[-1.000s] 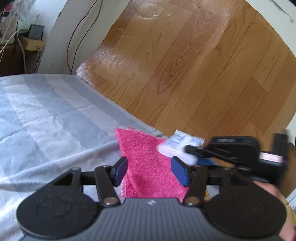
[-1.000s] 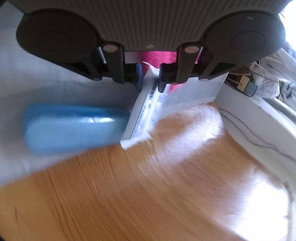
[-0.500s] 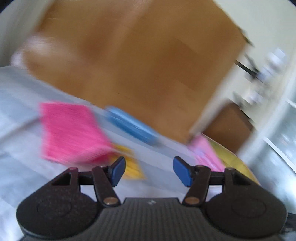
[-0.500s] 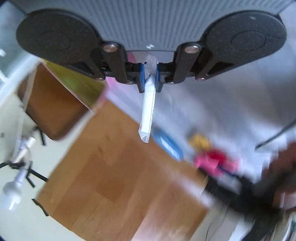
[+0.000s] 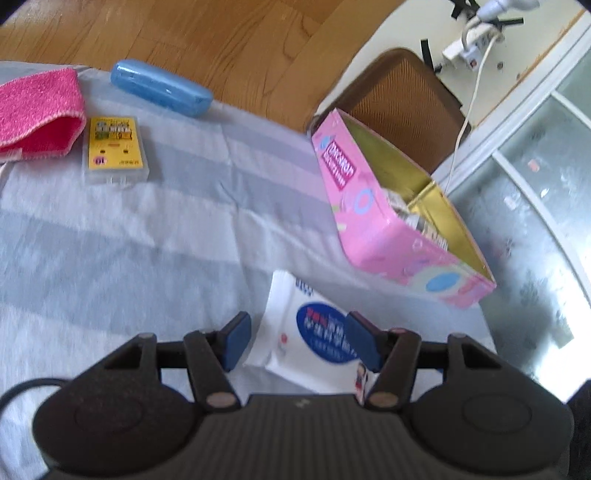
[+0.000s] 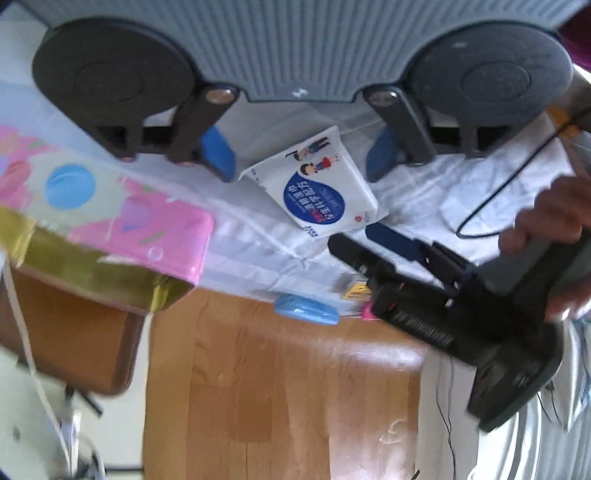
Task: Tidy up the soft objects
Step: 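Grasp the white wet-wipe packet with the right gripper, then carry the wet-wipe packet into the pink tin and open the right gripper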
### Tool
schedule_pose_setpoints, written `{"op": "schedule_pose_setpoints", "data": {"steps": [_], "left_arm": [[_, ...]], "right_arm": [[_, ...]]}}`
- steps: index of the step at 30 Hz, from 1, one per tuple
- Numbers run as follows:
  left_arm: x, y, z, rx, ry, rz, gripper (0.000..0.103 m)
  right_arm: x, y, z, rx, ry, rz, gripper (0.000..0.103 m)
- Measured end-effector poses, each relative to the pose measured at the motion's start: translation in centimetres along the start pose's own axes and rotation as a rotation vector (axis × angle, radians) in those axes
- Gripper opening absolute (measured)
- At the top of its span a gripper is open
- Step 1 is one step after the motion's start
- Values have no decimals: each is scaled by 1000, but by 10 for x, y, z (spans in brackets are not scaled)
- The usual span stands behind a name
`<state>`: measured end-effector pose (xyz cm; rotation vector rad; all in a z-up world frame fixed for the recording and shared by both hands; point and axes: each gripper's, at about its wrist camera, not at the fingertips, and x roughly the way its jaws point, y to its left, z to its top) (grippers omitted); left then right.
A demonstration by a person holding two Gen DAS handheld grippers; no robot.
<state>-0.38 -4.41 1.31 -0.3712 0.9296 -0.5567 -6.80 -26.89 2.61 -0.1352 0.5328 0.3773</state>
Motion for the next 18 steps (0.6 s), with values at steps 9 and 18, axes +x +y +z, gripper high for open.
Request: {"op": "schedule_pose_setpoints", "data": {"steps": [9,18], "left_arm": [[17,-23,-2,145,2,47,71],[1,-69,27,205,-98,-26,71]], "right_arm": [[27,4,-14,24,67,74,48],[6,3,3,31,-112,-28,44]]}}
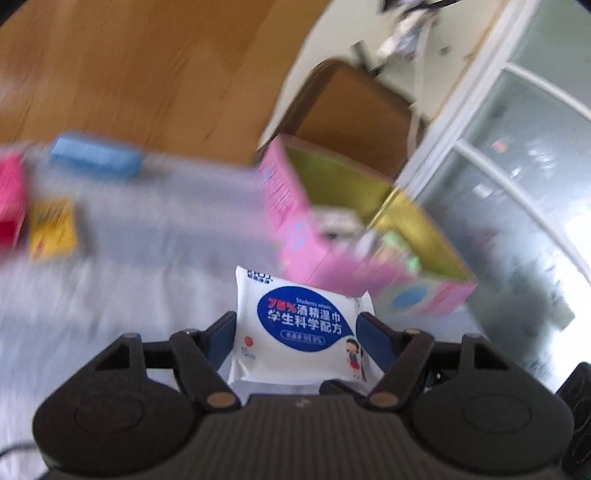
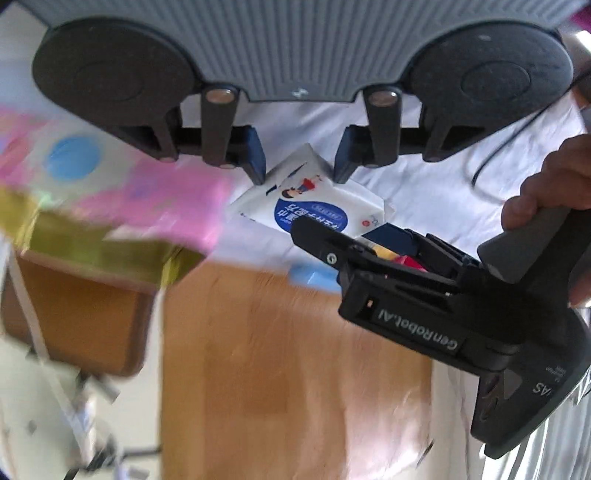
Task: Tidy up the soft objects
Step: 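Carry the wet-wipe packet into the pink tin and open the right gripper, then move the right gripper to the blue glasses case and grasp it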
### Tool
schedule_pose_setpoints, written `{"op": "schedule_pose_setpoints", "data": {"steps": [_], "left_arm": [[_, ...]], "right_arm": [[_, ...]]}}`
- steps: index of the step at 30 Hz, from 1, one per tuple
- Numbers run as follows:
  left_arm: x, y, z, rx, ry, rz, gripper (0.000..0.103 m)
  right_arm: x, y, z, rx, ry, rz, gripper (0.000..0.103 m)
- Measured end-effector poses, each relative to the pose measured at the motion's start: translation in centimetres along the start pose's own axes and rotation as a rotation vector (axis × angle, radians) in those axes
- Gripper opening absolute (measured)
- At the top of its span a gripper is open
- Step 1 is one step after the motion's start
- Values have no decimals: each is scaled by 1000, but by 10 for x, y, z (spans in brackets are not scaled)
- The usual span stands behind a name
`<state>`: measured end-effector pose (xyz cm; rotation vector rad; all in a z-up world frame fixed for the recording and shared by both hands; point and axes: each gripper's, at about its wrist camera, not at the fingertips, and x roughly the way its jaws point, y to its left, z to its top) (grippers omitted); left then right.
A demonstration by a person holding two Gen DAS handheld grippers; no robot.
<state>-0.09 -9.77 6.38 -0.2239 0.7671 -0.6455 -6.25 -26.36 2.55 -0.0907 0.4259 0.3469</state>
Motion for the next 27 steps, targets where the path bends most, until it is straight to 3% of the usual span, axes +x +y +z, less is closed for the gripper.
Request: {"op": "schedule_pose_setpoints", "data": {"steps": [4,7,11,14,16,19,27], "left_arm": [[22,-38,38,102,-56,-53,71],[53,-60,59,136,-55,-80,71],[97,-78,74,134,-31,-99,70],[127,-88,78,170,-21,-33,78],[145,-90,79,165,-3,30,78],[142,-81,75,129,-7,44,78],[93,-58,51,140,-97,61,78]], "right_arm": [[-8,-25,19,14,-82,-94,44],[-10,-58,30,79,-111,-165,44],[4,-105,34,173,-90,-265,42],[23,-126,32,207,-48,-325,41],[38,-137,33,184,-23,-421,41],[46,-149,32,197,-32,-540,42],[19,-132,18,236,-124,-487,42]]}}
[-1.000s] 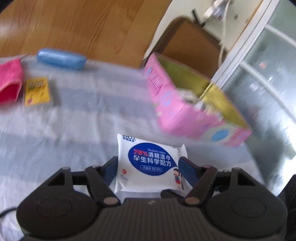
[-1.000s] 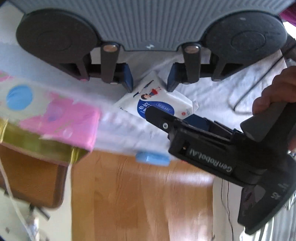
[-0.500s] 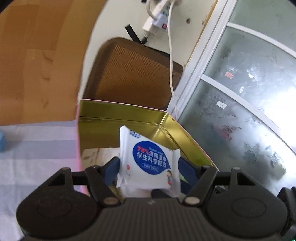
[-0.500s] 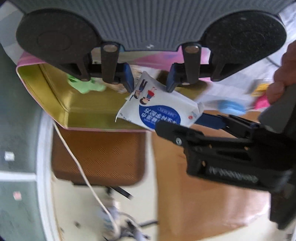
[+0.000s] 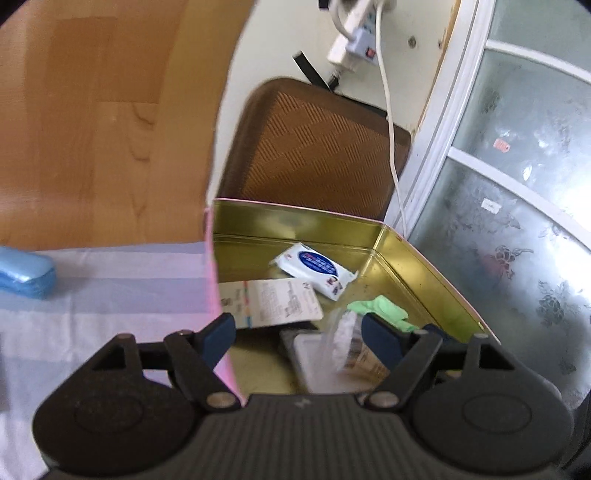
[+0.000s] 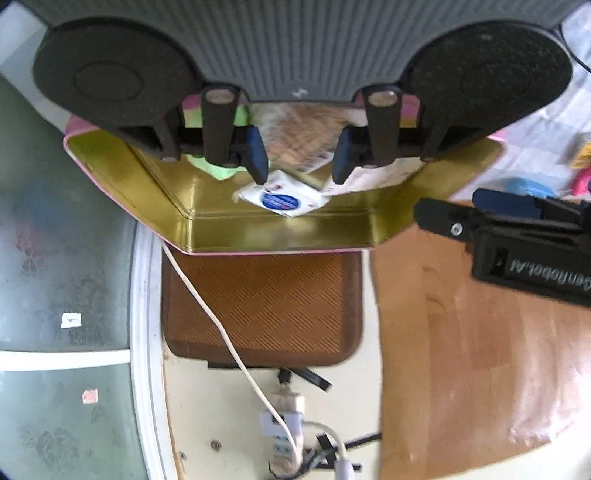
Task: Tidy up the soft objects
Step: 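Move the right gripper to the blue glasses case and grasp it, then lift the blue glasses case and lower it into the pink tin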
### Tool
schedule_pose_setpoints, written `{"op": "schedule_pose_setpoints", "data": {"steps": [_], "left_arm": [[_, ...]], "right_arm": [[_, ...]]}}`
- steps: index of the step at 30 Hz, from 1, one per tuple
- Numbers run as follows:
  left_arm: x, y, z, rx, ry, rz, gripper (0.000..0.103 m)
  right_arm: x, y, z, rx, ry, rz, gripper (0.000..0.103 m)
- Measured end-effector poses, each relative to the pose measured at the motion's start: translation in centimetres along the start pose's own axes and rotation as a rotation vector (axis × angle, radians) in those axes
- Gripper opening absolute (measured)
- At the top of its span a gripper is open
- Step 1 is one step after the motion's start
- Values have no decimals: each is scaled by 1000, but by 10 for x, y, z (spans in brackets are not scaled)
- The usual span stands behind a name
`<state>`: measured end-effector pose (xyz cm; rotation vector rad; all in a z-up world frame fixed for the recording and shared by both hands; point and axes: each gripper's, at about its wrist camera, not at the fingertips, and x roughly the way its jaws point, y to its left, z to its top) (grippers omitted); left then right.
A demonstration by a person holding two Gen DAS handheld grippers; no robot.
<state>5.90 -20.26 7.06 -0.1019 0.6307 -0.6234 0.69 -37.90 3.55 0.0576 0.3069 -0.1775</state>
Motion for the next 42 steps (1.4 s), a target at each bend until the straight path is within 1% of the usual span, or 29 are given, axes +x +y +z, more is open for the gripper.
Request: {"op": "schedule_pose_setpoints", "data": {"steps": [2,6,9,11,13,14,16,18,19,20,21,22,23,24,26,27,28,31,32,33,35,39,42], "left_arm": [[-21,12,-9,-7,-32,7,78],[-65,54,-22,-68,-101,55,78],[-94,101,-36,-133,-149,152,78],[-104,135,-42,-174,-156,224,78],[-108,165,-48,-203,-155,298,78],[-109,179,-51,-218,-153,320,78],[-110,199,-59,-252,-164,336,78],[-112,213,-67,-309,-183,306,78],[-115,219,-66,-337,-197,269,78],[-120,221,-67,-334,-226,246,78],[-122,222,-66,-321,-251,249,79],[-123,223,-65,-319,-258,262,79],[-122,223,-64,-326,-256,257,79],[-122,225,-63,-338,-251,244,79],[-123,230,-63,-361,-259,237,79],[-125,232,-63,-371,-263,235,79],[-126,234,-62,-382,-263,231,79],[-122,236,-63,-395,-253,228,79],[-121,235,-62,-390,-253,231,79],[-121,234,-63,-383,-255,237,79],[-122,235,-63,-376,-258,239,79],[-123,237,-65,-387,-259,246,79],[-121,239,-66,-393,-249,241,80]], "right_arm": [[-13,9,-1,9,-26,26,42],[-18,35,9,-6,-50,131,42],[-19,61,16,-30,-43,228,42],[-14,82,20,-36,-8,311,42],[0,104,20,-35,67,401,43],[10,116,19,-35,112,443,43],[30,140,17,-51,175,492,49],[54,165,19,-76,218,499,53],[65,175,20,-86,231,499,56],[81,189,24,-105,245,503,63],[95,202,28,-126,250,506,73],[109,213,32,-146,253,504,77],[123,224,35,-167,256,503,82],[141,238,39,-191,259,503,86],[166,255,44,-218,273,498,87],[182,267,44,-242,293,498,88],[189,275,44,-265,308,493,88],[214,299,36,-386,375,479,87],[219,306,32,-442,396,470,81],[220,308,29,-474,400,464,73],[218,304,30,-451,406,477,63],[189,293,24,-483,379,465,57],[158,276,15,-466,368,455,58]]}}
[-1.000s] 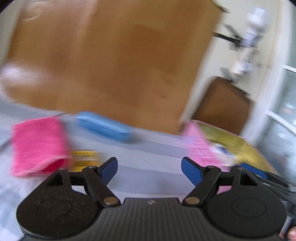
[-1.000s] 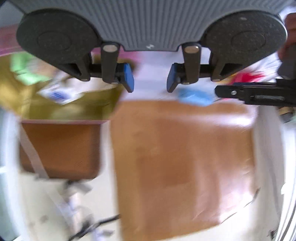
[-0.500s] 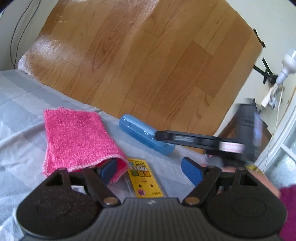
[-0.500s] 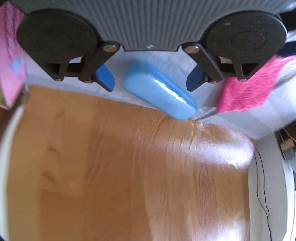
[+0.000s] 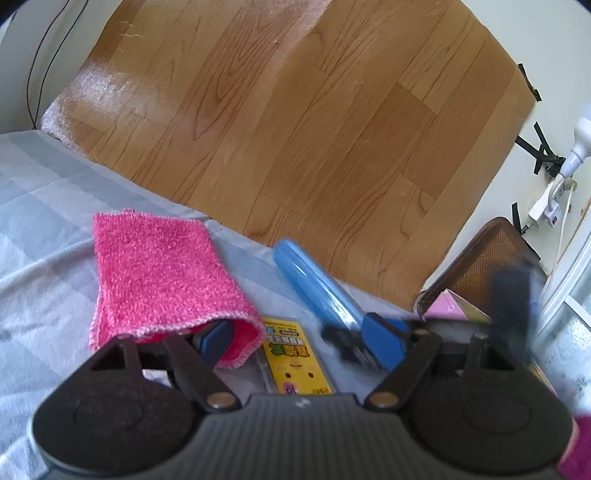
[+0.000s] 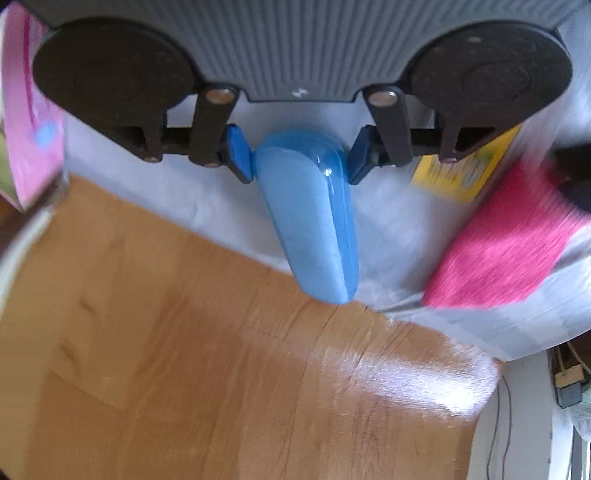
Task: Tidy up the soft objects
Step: 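Lift the blue glasses case and lower it into the pink tin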
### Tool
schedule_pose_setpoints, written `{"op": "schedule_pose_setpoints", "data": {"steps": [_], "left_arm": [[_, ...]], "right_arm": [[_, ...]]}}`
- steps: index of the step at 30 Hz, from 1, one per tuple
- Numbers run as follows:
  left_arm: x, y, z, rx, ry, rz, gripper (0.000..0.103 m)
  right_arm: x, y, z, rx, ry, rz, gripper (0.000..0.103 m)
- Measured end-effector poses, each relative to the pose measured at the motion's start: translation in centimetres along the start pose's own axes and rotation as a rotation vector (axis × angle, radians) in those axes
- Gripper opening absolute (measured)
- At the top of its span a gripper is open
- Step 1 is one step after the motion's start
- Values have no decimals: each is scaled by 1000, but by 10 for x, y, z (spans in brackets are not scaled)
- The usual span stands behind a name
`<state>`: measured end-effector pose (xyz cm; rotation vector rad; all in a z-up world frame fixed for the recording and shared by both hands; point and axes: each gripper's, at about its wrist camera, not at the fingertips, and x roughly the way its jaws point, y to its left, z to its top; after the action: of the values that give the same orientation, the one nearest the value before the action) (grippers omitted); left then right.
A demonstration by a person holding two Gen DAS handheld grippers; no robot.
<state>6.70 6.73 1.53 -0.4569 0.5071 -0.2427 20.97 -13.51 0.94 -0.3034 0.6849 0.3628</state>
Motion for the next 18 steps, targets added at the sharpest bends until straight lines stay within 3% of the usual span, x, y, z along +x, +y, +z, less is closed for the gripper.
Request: {"op": "schedule_pose_setpoints", "data": {"steps": [5,10,12,14,18], "left_arm": [[-2,-12,-7,70,7,-20,81],[-5,-37,-21,208,36,-59,86],[-6,-54,-28,257,70,-54,85],[-11,-75,-34,269,109,-100,85],[-20,-133,-55,271,278,-224,85]], "right_arm": [[-73,9,-64,2,-22,-17,58],[-168,9,-156,61,-82,-97,58],[-202,10,-190,59,-92,-185,58],[-227,7,-219,102,-81,-262,58],[-253,0,-247,197,-89,-288,60]]}}
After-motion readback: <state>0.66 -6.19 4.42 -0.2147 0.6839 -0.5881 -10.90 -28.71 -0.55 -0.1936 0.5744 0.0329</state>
